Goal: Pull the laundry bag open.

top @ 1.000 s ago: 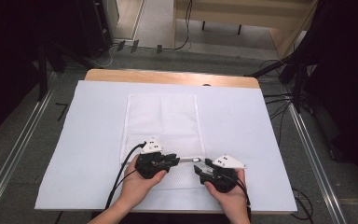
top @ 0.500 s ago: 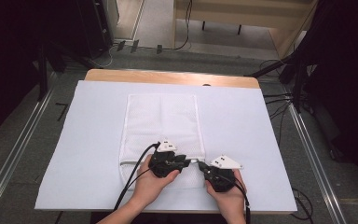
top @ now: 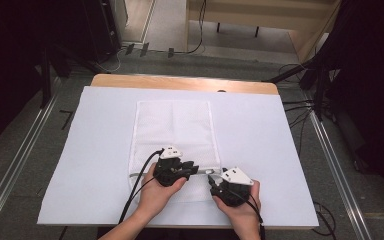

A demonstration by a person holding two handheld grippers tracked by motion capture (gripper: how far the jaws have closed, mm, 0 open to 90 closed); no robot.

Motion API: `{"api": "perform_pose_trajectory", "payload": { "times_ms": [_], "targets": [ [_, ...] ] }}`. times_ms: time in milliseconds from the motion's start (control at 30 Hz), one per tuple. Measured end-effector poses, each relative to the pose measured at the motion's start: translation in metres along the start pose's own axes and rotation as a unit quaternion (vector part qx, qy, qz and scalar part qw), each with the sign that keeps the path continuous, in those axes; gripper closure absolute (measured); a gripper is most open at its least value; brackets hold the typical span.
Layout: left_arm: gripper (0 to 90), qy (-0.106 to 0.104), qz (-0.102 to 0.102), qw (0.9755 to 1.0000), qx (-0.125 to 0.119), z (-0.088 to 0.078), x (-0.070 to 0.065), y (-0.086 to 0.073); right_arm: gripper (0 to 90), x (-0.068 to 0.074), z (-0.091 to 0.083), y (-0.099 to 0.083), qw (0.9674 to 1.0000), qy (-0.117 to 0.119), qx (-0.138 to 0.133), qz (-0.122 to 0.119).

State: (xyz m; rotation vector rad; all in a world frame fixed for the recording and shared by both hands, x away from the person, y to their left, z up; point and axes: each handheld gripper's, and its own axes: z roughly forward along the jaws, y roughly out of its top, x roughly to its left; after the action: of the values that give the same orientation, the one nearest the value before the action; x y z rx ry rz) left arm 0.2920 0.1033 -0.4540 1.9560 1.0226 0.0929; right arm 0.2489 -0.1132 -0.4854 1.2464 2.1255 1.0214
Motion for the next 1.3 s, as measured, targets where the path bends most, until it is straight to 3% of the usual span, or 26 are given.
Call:
{"api": "perform_pose_trajectory", "payload": {
  "times_ms": [100, 167, 267, 400, 500, 667, 833, 1300],
  "targets": [
    [70.8, -0.002, 0.001, 1.0, -0.001, -0.001, 0.001, 0.0, 51.0, 0.0, 0.002, 0.001, 0.9996, 0.024, 0.014, -0.002],
    [70.8, -0.003, 0.0, 1.0, -0.001, 0.0, 0.001, 0.0, 58.0, -0.002, 0.002, 0.0, 0.9991, 0.038, 0.015, 0.01],
    [70.7, -0.004, 0.001, 1.0, 0.001, 0.002, 0.0, 0.0, 67.4, -0.003, 0.001, 0.0, 0.9991, 0.037, 0.014, 0.018],
    [70.3, -0.014, -0.003, 0.9999, 0.003, 0.006, -0.004, -0.001, 84.9, 0.0, 0.001, 0.0, 0.9991, 0.04, 0.012, -0.001],
    [69.7, -0.024, 0.001, 0.9997, 0.003, 0.01, -0.009, -0.001, 86.5, 0.003, 0.0, -0.001, 0.9993, 0.033, 0.009, -0.013],
    [66.9, -0.029, 0.0, 0.9995, 0.007, 0.015, -0.01, -0.002, 87.1, -0.001, -0.005, -0.001, 0.9984, 0.055, -0.014, 0.005],
    [64.3, -0.05, 0.007, 0.9987, 0.005, 0.014, -0.011, -0.002, 87.1, 0.001, -0.009, 0.001, 0.998, 0.054, -0.031, -0.004],
    [74.5, -0.086, -0.001, 0.9963, 0.003, 0.01, -0.016, 0.0, 87.0, 0.005, -0.013, 0.003, 0.998, 0.047, -0.042, -0.008]
  ]
}}
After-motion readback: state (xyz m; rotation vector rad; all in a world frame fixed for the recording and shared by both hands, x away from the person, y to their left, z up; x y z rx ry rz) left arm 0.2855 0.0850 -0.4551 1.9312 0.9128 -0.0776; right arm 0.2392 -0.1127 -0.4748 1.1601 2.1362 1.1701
